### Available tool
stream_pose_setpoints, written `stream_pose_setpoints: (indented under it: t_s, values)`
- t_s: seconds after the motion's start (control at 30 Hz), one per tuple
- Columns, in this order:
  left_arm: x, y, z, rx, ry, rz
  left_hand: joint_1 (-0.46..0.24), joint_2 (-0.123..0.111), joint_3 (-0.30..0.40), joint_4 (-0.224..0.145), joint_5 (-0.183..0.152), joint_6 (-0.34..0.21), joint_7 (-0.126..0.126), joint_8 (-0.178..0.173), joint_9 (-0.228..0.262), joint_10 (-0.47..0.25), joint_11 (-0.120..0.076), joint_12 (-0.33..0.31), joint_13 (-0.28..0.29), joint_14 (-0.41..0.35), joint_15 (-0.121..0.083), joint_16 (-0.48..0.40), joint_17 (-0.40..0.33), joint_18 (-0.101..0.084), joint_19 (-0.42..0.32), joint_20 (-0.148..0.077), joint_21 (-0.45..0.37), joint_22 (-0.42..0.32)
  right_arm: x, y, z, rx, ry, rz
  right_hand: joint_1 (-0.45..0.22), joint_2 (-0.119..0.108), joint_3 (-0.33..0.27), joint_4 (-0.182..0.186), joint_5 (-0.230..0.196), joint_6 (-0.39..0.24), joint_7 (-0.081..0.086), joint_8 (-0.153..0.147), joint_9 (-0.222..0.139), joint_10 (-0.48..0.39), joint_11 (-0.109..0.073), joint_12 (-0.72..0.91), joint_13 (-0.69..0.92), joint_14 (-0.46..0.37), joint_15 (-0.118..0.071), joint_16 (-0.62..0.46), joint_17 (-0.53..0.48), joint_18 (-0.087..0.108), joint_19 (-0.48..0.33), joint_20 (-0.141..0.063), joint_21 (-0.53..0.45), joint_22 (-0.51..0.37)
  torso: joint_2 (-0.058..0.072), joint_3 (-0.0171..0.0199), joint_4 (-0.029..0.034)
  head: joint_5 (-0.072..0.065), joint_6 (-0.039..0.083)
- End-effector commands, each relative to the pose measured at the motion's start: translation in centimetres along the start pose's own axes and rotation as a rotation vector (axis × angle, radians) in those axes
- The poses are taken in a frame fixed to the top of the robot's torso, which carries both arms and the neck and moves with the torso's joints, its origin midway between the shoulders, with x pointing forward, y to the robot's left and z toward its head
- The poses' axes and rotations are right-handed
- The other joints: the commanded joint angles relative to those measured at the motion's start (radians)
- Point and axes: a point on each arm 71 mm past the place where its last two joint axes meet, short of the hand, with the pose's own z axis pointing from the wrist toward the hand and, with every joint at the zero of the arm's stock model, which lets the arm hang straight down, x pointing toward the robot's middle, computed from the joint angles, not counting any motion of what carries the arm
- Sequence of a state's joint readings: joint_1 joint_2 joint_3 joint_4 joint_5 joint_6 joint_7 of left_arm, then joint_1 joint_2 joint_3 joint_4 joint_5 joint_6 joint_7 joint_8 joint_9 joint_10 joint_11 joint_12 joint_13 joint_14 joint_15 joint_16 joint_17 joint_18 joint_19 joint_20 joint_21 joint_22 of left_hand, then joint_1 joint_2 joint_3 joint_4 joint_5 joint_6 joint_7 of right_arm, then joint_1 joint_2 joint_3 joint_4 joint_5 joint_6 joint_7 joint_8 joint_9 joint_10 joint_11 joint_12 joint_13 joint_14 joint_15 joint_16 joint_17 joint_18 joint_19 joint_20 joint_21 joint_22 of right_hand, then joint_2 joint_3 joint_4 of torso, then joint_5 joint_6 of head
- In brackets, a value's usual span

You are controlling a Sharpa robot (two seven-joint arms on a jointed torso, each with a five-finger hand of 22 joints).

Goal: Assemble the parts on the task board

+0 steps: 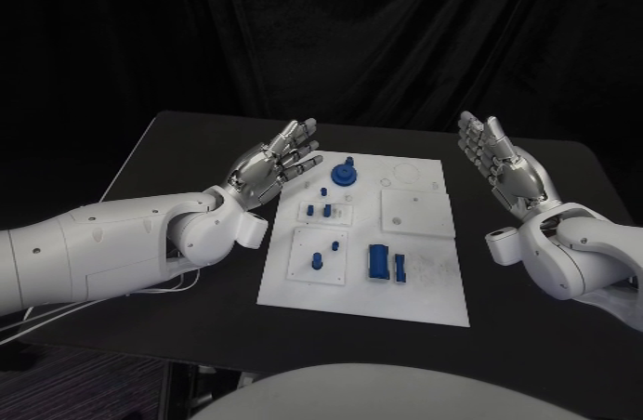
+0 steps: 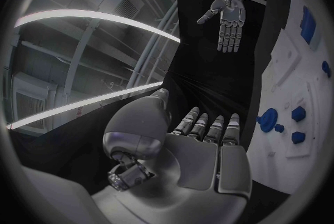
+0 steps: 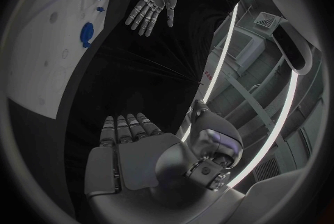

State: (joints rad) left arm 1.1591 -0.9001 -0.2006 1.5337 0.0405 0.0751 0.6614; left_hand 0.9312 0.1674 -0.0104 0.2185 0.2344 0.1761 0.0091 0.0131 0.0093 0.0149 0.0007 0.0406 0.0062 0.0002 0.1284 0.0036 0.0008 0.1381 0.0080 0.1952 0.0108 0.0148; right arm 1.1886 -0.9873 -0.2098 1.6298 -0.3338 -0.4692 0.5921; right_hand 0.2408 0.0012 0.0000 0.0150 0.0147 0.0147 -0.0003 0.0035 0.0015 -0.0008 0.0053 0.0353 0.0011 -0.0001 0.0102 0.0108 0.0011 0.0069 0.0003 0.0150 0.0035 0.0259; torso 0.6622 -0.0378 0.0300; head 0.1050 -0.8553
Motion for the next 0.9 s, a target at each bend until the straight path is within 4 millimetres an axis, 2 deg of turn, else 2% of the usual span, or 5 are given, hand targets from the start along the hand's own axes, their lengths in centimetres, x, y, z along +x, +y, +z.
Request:
stream_pose_setpoints:
  t_s: [0.03,0.43,0.57,0.6,0.9]
  values:
    - [0.2,0.1,0.4,-0.002,-0.046,0.038,-0.299,-0.054,0.01,-0.07,-0.075,-0.057,-0.009,-0.013,-0.009,-0.015,-0.001,-0.041,-0.006,0.0,-0.042,-0.004,-0.001,-0.041,-0.008,-0.063,-0.011,-0.015,0.4,-0.3,0.6,0.044,-0.086,0.035,-0.084,-0.001,0.0,-0.015,-0.015,-0.015,0.0,-0.004,-0.002,0.001,-0.005,-0.035,-0.001,0.0,-0.01,-0.011,-0.001,-0.007,0.0,-0.015,-0.004,-0.026,-0.016,0.0051,-0.0039,-0.011,0.028]
    - [0.8,0.3,2.1,-0.016,-0.299,0.197,-0.548,-0.167,0.01,-0.128,-0.138,-0.101,-0.009,-0.013,-0.009,-0.015,-0.001,-0.041,-0.006,0.0,-0.128,-0.004,-0.001,-0.064,-0.008,-0.112,-0.011,-0.015,4.3,-0.4,4.0,0.184,-0.331,0.239,-0.241,-0.001,0.0,-0.015,-0.015,-0.015,0.0,-0.004,-0.002,0.001,-0.005,-0.035,-0.001,0.0,-0.01,-0.011,-0.001,-0.007,0.0,-0.015,-0.004,-0.026,-0.093,0.0298,-0.0237,-0.082,0.2]
    - [1.0,0.3,2.6,-0.022,-0.401,0.248,-0.609,-0.167,0.01,-0.142,-0.153,-0.176,-0.009,-0.013,-0.009,-0.015,-0.001,-0.041,-0.006,0.0,-0.128,-0.004,-0.001,-0.138,-0.008,-0.125,-0.011,-0.015,4.6,-0.5,4.1,0.196,-0.345,0.253,-0.241,-0.001,0.0,-0.015,-0.015,-0.015,0.0,-0.004,-0.002,0.001,-0.005,-0.035,-0.001,0.0,-0.01,-0.011,-0.001,-0.007,0.0,-0.015,-0.004,-0.026,-0.11,0.0351,-0.0279,-0.097,0.237]
    - [1.1,0.3,2.6,-0.023,-0.423,0.258,-0.623,-0.167,0.01,-0.145,-0.157,-0.176,-0.009,-0.013,-0.009,-0.015,-0.001,-0.041,-0.006,0.0,-0.128,-0.004,-0.001,-0.138,-0.008,-0.195,-0.011,-0.015,4.6,-0.5,4.1,0.196,-0.345,0.253,-0.241,-0.001,0.0,-0.015,-0.015,-0.015,0.0,-0.004,-0.002,0.001,-0.005,-0.035,-0.001,0.0,-0.01,-0.011,-0.001,-0.007,0.0,-0.015,-0.004,-0.026,-0.112,0.0359,-0.0285,-0.1,0.242]
    - [1.4,0.1,3.1,-0.032,-0.572,0.318,-0.716,-0.167,0.01,-0.218,-0.234,-0.176,-0.009,-0.013,-0.009,-0.015,-0.001,-0.041,-0.006,0.0,-0.128,-0.004,-0.001,-0.138,-0.008,-0.195,-0.011,-0.015,4.6,-0.5,4.1,0.196,-0.345,0.253,-0.241,-0.001,0.0,-0.015,-0.015,-0.015,0.0,-0.004,-0.002,0.001,-0.005,-0.035,-0.001,0.0,-0.01,-0.011,-0.001,-0.007,0.0,-0.015,-0.004,-0.026,-0.118,0.0378,-0.03,-0.105,0.255]
